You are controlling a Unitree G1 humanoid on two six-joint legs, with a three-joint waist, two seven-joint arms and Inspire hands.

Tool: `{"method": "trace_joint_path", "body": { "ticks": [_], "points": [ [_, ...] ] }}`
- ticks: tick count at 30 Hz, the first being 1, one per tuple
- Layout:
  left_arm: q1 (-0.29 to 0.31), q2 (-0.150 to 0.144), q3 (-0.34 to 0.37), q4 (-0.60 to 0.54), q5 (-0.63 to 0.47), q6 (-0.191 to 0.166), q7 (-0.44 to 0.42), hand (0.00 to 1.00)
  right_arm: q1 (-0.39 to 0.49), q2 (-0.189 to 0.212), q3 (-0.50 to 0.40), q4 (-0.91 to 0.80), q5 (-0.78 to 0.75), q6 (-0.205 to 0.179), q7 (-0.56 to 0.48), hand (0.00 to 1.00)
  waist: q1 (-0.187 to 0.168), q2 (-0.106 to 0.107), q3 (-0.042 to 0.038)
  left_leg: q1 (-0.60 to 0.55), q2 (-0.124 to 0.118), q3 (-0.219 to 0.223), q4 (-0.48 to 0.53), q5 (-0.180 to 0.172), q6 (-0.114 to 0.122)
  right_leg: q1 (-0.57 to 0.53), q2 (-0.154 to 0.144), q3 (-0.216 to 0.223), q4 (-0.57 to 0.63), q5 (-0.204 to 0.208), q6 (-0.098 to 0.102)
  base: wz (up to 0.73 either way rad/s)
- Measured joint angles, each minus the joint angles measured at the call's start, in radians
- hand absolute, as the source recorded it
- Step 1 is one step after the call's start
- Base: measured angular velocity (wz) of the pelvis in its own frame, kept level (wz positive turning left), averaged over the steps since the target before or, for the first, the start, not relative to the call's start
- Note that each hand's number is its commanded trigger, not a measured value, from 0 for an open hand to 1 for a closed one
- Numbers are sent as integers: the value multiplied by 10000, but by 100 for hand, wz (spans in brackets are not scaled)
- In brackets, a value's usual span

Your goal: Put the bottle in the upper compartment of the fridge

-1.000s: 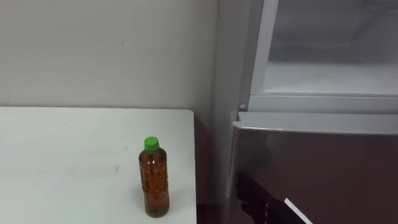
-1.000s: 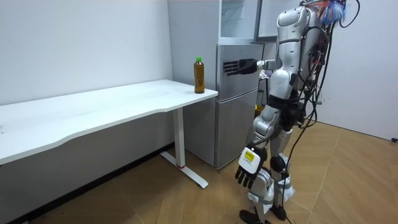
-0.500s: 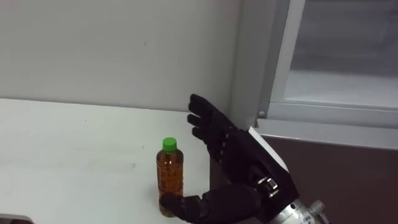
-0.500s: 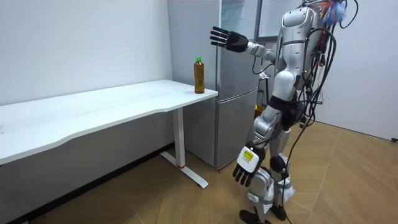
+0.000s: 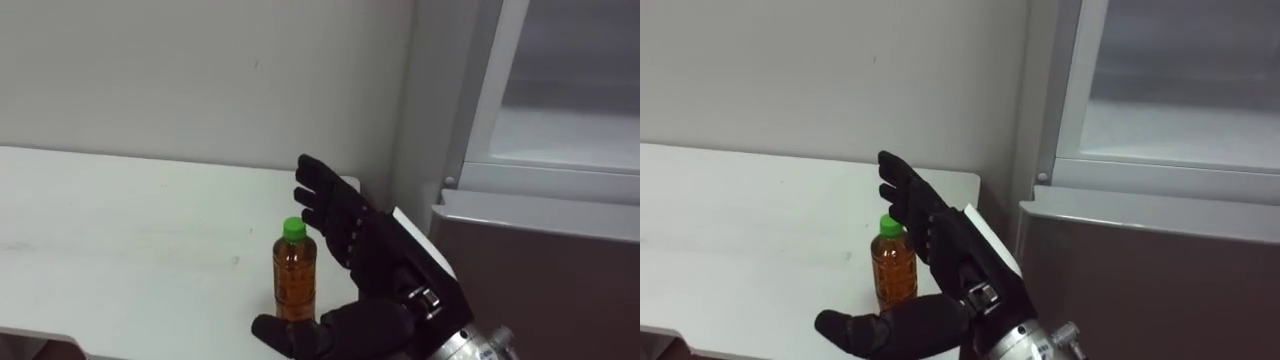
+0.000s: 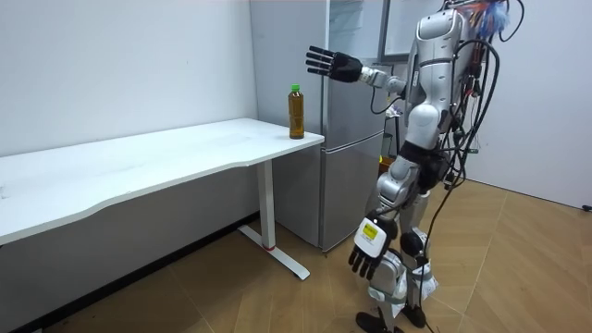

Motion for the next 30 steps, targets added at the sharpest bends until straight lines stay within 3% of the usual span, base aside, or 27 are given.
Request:
{"method": "trace_joint_path", "body": {
  "ticks": [2,19,23,30],
  "points": [
    [88,-1,2,-82,33,135,9,0,5,-5,18,259,63,2,-239,0,-12,13,0,8,-12,-7,-19,-3,5,15,-5,-3,-1,-4,8,0],
    [527,-110,179,32,185,159,140,0,6,-15,-300,799,275,-15,-1602,0,-60,138,-8,53,-31,-52,-28,-12,29,147,-21,-54,-23,-24,35,0],
    [561,-129,168,38,271,165,199,0,3,3,-262,1376,223,-284,-2135,0,29,141,-10,34,-45,-106,-33,-11,29,145,-22,-101,-35,-29,41,3],
    [591,-275,154,30,281,328,238,0,-27,18,-194,1842,280,-285,-3076,0,91,120,-23,16,-142,-295,-42,14,69,186,-90,-301,-32,-69,101,9]
  ]
}}
